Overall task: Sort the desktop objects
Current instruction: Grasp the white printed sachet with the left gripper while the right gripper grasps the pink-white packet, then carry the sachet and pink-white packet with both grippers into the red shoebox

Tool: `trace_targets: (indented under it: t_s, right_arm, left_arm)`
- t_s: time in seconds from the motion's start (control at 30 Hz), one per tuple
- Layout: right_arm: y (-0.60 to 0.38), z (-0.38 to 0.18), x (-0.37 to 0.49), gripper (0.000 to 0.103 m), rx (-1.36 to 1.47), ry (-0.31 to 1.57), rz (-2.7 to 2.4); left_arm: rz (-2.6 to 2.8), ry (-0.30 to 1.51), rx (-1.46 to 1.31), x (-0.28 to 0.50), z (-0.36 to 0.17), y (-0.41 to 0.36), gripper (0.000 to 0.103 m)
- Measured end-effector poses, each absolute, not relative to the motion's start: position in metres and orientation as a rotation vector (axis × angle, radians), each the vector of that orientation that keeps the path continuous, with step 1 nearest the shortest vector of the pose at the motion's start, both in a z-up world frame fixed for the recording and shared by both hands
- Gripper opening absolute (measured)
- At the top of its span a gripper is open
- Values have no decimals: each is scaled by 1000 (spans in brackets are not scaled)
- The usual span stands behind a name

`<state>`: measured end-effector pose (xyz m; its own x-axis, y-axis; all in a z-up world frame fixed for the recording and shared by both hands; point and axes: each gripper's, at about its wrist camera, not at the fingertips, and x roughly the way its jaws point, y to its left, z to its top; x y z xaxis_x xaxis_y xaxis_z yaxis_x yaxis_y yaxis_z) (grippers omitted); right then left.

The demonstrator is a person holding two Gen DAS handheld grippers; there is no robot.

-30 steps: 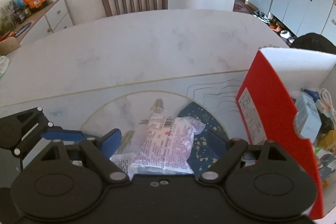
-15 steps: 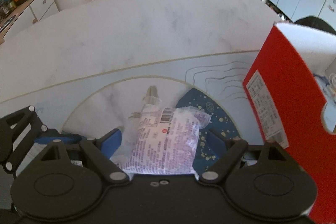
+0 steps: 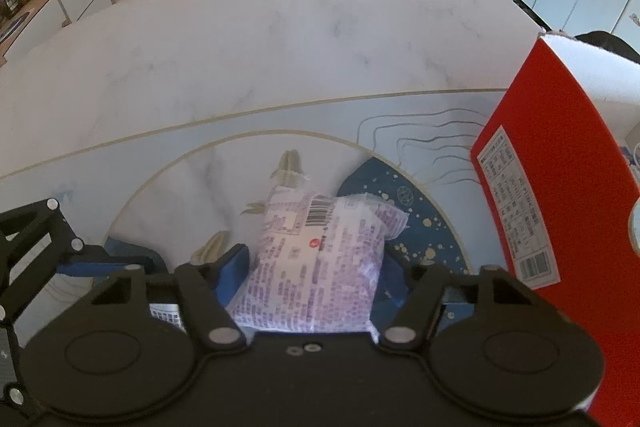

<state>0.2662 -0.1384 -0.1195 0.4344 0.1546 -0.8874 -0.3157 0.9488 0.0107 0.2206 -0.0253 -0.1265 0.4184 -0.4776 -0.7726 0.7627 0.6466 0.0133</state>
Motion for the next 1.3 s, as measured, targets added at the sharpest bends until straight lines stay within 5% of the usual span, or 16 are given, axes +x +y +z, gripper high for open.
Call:
trace_targets:
  t_s: [0.23, 1.3]
  right_arm:
    - [-146, -116, 264, 55, -148, 1090, 294]
    - [-189, -52, 202, 53, -56, 990, 307]
  left_arm:
    - [-800, 819, 395, 215, -123, -25, 71]
    - [-491, 794, 156, 185, -56, -25, 70]
